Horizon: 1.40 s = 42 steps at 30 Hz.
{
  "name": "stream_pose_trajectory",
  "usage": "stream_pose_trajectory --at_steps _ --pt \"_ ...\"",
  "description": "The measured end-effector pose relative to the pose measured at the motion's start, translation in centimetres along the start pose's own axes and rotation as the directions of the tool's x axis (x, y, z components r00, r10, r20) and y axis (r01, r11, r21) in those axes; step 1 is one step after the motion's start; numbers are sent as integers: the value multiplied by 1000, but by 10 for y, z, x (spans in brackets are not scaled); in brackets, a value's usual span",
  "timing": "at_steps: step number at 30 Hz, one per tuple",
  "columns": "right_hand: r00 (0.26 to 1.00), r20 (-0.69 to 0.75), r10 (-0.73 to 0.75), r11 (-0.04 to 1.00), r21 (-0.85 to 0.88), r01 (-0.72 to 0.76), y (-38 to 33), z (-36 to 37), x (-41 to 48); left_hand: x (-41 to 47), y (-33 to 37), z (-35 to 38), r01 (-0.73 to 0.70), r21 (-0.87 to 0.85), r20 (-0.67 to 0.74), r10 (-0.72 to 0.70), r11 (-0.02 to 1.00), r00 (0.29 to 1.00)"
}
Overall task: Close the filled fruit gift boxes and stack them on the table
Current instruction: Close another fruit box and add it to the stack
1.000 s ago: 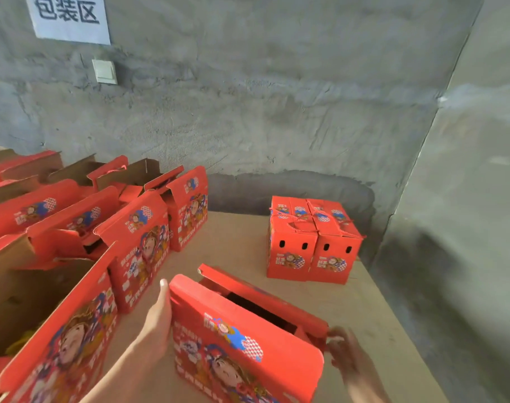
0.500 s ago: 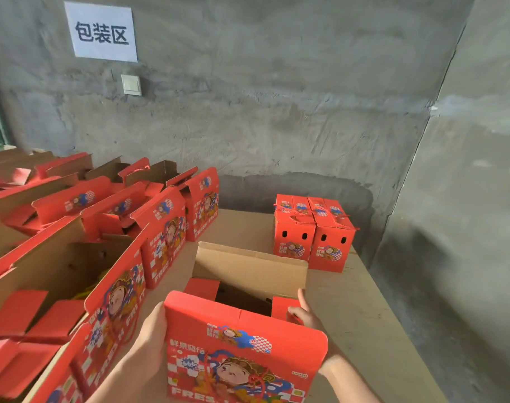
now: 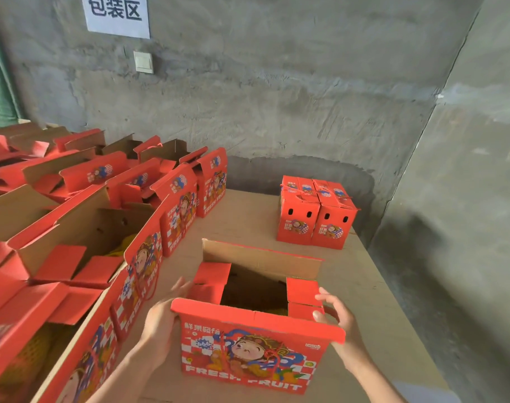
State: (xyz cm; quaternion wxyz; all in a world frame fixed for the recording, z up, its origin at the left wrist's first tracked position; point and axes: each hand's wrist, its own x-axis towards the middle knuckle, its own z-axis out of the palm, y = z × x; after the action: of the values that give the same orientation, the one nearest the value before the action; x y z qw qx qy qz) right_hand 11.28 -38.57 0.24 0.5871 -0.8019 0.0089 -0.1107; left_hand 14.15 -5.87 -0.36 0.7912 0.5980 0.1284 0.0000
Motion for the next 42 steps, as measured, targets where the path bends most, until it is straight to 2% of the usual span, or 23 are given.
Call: stream_pose_trajectory --at_steps 3,8,11,14,15,17,20,23,25,28,30,37,40,42 --pt "998 55 -25 981 -190 35 4 -10 -2 -8 3 3 -36 -28 -13 35 999 999" --pt "976 206 72 974 -224 -24 0 -22 -7 -6 7 8 60 -4 -19 -60 998 998" --pt "895 366 255 917 -386 -104 -9 -37 -5 -1 11 11 110 59 73 -114 992 991" --pt "802 468 371 893 -416 -171 -19 -48 1 -5 13 17 92 83 87 -99 992 991" --pt "798 452 399 888 -406 -214 -20 -50 4 -5 14 18 68 78 80 -75 995 994" --pt "839 363 406 898 -330 -292 -23 -45 6 -5 17 22 5 90 61 -11 996 998" --pt "953 160 259 949 -224 -220 -28 -27 8 -3 20 25 -130 220 76 116 967 990" --pt "990 -94 109 931 -338 -134 -25 -5 12 -1 20 30 -230 459 54 231 858 971" --pt "986 -164 41 888 -446 -111 -22 6 12 0 20 31 -269 563 55 289 782 956" --pt "984 -148 -101 833 -553 2 -13 13 8 -2 19 35 -325 632 124 322 703 939" --pt "977 -145 -156 814 -579 44 -6 15 6 0 17 37 -311 699 125 317 644 940" --pt "973 -176 -152 814 -581 22 2 19 13 12 23 36 -344 828 174 380 443 908" --pt "970 -186 -155 815 -579 19 3 20 16 17 20 35 -352 847 184 402 399 897" --pt "970 -187 -153 809 -587 14 5 20 17 19 18 35 -340 848 149 434 407 889"
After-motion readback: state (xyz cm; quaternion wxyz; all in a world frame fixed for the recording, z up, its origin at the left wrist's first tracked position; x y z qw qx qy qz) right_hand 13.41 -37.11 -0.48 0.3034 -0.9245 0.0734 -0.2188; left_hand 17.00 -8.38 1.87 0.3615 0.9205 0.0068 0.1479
